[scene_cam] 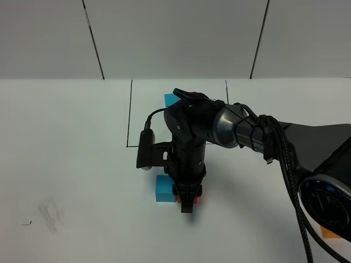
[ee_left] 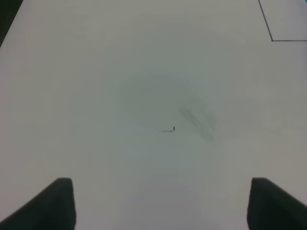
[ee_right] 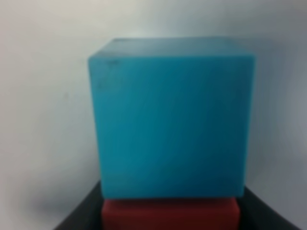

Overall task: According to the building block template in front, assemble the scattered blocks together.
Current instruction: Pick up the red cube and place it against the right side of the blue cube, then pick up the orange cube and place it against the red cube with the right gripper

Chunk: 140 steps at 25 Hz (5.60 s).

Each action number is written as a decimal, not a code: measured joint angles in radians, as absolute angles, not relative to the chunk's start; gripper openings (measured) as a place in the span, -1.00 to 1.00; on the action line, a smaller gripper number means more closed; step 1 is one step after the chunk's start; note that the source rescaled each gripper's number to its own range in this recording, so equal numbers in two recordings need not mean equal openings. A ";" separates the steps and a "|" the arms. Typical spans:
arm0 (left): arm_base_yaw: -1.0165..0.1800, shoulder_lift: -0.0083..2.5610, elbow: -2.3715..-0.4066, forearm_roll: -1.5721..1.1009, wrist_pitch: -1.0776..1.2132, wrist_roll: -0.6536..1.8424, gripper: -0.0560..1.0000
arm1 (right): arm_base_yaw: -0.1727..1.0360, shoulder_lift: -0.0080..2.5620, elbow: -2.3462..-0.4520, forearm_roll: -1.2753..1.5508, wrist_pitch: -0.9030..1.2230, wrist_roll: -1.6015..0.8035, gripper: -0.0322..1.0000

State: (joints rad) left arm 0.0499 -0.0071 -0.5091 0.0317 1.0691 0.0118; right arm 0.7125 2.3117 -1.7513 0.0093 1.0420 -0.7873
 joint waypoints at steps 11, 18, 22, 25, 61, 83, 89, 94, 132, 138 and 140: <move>0.050 -0.007 -0.509 0.033 1.069 0.011 0.70 | 0.719 2.312 -1.751 0.011 1.031 -0.786 -0.93; 0.050 -0.007 -0.509 0.036 1.069 0.011 0.70 | 0.719 2.312 -1.751 0.013 1.026 -0.751 -0.93; 0.050 -0.007 -0.509 0.036 1.069 0.011 0.70 | 0.720 2.312 -1.751 0.013 1.026 -0.747 -0.93; 0.050 -0.007 -0.509 0.036 1.069 0.011 0.70 | 0.720 2.312 -1.751 0.013 1.025 -0.742 -0.93; 0.050 -0.007 -0.509 0.036 1.069 0.011 0.70 | 0.704 2.063 -1.750 -0.069 1.183 -0.433 0.78; 0.050 -0.007 -0.509 0.036 1.069 0.012 0.70 | 0.402 1.342 -1.226 -0.066 1.220 -0.030 0.78; 0.050 -0.007 -0.509 0.036 1.069 0.012 0.70 | 0.282 1.241 -1.162 -0.063 1.225 -0.017 0.78; 0.050 -0.007 -0.509 0.036 1.069 0.012 0.70 | 0.277 1.273 -1.162 -0.048 1.224 -0.010 0.78; 0.050 -0.007 -0.509 0.036 1.069 0.011 0.70 | 0.137 1.475 -0.881 -0.137 0.855 0.285 0.78; 0.050 -0.007 -0.509 0.036 1.069 0.011 0.70 | 0.135 1.529 -0.835 -0.074 0.761 0.238 0.78; 0.050 -0.007 -0.509 0.036 1.069 0.011 0.70 | 0.135 1.532 -0.809 -0.066 0.736 0.236 0.78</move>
